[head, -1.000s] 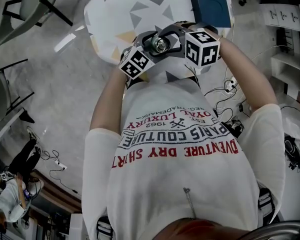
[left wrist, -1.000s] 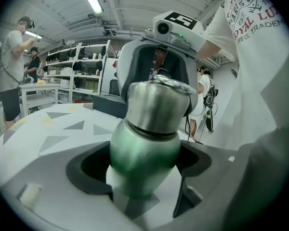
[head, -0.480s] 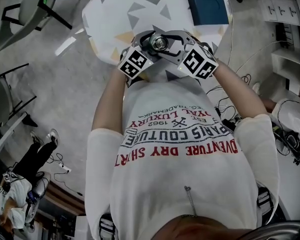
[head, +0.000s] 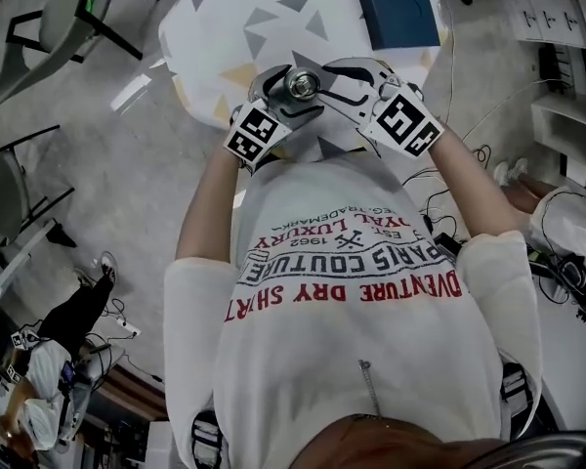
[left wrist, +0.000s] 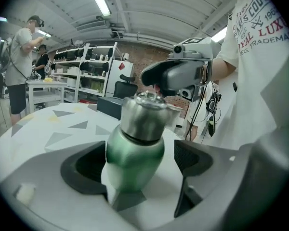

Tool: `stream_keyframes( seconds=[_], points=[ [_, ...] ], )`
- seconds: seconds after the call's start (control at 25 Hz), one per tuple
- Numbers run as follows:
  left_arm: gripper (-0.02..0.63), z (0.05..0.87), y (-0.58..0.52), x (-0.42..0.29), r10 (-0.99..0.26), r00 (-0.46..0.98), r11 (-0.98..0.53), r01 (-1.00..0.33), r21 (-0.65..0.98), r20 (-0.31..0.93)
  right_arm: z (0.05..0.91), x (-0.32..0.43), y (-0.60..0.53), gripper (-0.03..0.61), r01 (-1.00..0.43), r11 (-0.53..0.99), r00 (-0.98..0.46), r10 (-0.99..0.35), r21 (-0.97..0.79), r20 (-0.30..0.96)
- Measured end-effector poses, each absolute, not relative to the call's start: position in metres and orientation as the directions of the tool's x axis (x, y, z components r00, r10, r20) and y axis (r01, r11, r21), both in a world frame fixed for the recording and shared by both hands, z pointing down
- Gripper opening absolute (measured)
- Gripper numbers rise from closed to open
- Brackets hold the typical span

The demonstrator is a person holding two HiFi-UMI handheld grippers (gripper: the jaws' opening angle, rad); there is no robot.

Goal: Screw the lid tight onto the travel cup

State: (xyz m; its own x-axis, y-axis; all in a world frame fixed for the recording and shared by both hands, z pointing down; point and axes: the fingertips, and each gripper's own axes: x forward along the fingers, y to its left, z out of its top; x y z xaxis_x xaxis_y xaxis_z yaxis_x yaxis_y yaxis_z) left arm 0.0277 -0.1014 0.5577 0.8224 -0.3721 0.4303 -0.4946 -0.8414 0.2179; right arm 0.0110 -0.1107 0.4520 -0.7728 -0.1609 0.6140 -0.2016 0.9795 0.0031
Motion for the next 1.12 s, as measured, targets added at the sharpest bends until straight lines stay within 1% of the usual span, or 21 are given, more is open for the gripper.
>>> stream_keyframes(
  seconds=[0.04,0.08,0.12,0.16,0.24,0.4,0.52,0.56,0.6,0.64,0.68,0.8,0.84,1.12],
  points=[
    [0.431,0.553,-0.100,0.026,-0.386,0.817,-0.838,-0.505,0.208,0.428,0.445,0.014,-0.116,0.104,-0.245,0.969,-0.783,-0.201,0.006,0.589],
    [0.431,0.547,-0.098,0.024,-0.402,0.812,-0.833,-0.517,0.200,0.424,0.438,0.017,-0.121,0.057,-0.293,0.956,-0.787,-0.242,0.002,0.568],
    [0.431,0.539,-0.097,0.022,-0.420,0.807,-0.825,-0.530,0.194,0.416,0.433,0.022,-0.127,0.053,-0.338,0.941,-0.786,-0.279,-0.007,0.552],
    [0.431,0.530,-0.096,0.019,-0.443,0.801,-0.816,-0.546,0.188,0.403,0.428,0.026,-0.132,0.031,-0.379,0.925,-0.782,-0.313,-0.012,0.539],
    [0.431,0.507,-0.098,0.011,-0.505,0.781,-0.791,-0.589,0.167,0.366,0.419,0.032,-0.142,0.013,-0.446,0.895,-0.771,-0.382,-0.002,0.509],
    [0.428,0.446,-0.111,-0.013,-0.662,0.702,-0.709,-0.700,0.084,0.265,0.399,0.036,-0.158,0.011,-0.538,0.842,-0.755,-0.502,0.037,0.423],
    [0.423,0.397,-0.116,-0.023,-0.742,0.647,-0.647,-0.760,0.063,0.176,0.383,0.043,-0.161,0.011,-0.595,0.804,-0.738,-0.557,0.023,0.381],
    [0.397,0.382,-0.119,-0.027,-0.770,0.620,-0.620,-0.783,0.052,0.150,0.377,0.045,-0.164,0.011,-0.610,0.792,-0.735,-0.571,0.010,0.366],
    [0.330,0.368,-0.124,-0.033,-0.801,0.586,-0.586,-0.809,0.037,0.122,0.371,0.047,-0.168,0.011,-0.625,0.780,-0.732,-0.587,0.001,0.347],
    [0.230,0.354,-0.129,-0.040,-0.832,0.547,-0.547,-0.836,0.025,0.094,0.365,0.049,-0.172,0.011,-0.639,0.769,-0.727,-0.604,-0.002,0.328],
    [0.147,0.342,-0.134,-0.047,-0.859,0.507,-0.507,-0.862,0.021,0.069,0.358,0.052,-0.175,0.011,-0.651,0.759,-0.720,-0.620,0.004,0.311],
    [0.031,0.321,-0.140,-0.062,-0.917,0.397,-0.396,-0.918,0.020,0.048,0.344,0.062,-0.175,0.011,-0.675,0.737,-0.704,-0.656,0.032,0.270],
    [0.012,0.317,-0.141,-0.067,-0.928,0.367,-0.367,-0.930,0.011,0.057,0.341,0.064,-0.174,0.011,-0.678,0.734,-0.703,-0.663,0.037,0.259],
    [0.011,0.295,-0.149,-0.086,-0.958,0.275,-0.279,-0.959,-0.044,0.079,0.323,0.074,-0.182,0.009,-0.700,0.714,-0.698,-0.685,0.004,0.208]
  ],
)
